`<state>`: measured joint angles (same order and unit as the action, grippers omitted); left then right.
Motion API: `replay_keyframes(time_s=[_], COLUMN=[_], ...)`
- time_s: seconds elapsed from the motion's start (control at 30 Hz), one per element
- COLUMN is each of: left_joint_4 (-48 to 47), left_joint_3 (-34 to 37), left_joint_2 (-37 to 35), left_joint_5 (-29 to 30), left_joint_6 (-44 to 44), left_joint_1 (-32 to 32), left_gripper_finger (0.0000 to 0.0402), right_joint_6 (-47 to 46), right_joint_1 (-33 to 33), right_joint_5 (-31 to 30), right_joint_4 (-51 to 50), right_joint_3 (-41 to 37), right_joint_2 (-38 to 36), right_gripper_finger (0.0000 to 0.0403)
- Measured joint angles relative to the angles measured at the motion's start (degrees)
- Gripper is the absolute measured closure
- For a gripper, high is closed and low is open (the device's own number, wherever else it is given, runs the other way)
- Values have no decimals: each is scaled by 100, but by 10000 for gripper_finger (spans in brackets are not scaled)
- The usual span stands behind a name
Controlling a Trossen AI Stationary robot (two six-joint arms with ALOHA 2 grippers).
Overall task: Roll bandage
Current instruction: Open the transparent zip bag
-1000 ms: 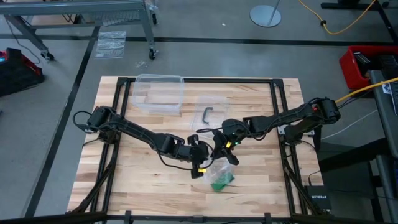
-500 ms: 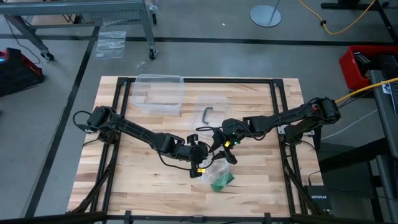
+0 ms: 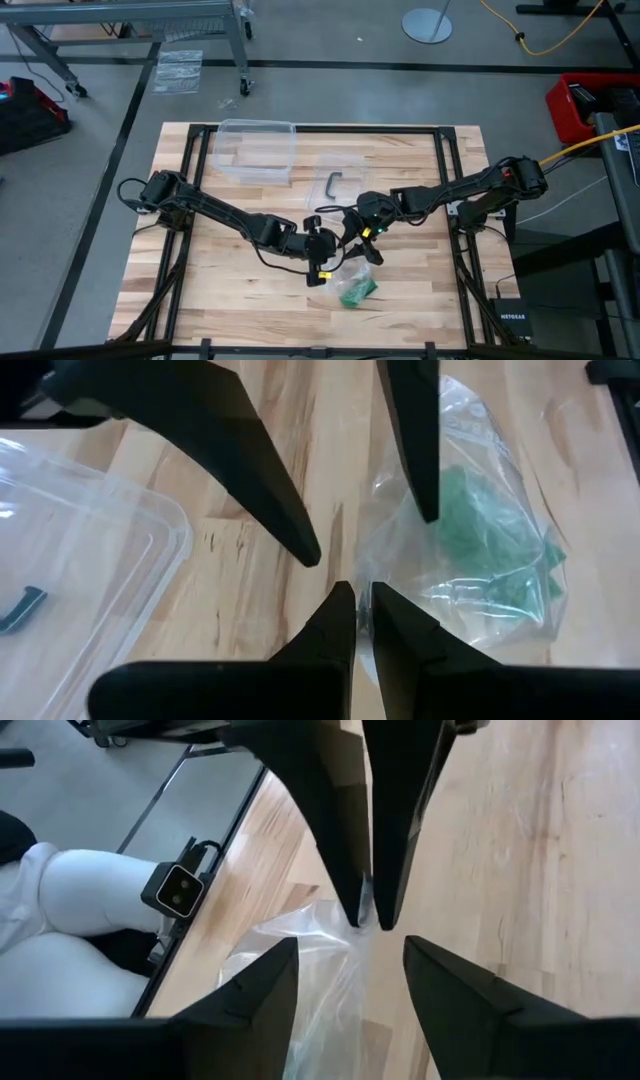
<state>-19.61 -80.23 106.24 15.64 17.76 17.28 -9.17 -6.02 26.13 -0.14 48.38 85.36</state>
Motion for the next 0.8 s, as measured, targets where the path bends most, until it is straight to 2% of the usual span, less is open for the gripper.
replay_keyframes(time_s=[0.5,0.63,0.8], left_joint_4=[474,579,520], left_joint_3=[0,-2,-2], left_joint_2=[-4,-4,-4], left_joint_5=[1,2,-1], left_joint_6=[-203,-332,-326], left_joint_1=[-69,-85,-80], left_gripper_finger=[392,392,392], right_joint_6=[2,2,4], right_joint_1=[0,0,-2], right_joint_5=[2,2,7], right_joint_4=[0,-1,-5], right_joint_3=[-2,-2,-2], right_joint_2=[2,2,2], right_gripper_finger=[218,247,316])
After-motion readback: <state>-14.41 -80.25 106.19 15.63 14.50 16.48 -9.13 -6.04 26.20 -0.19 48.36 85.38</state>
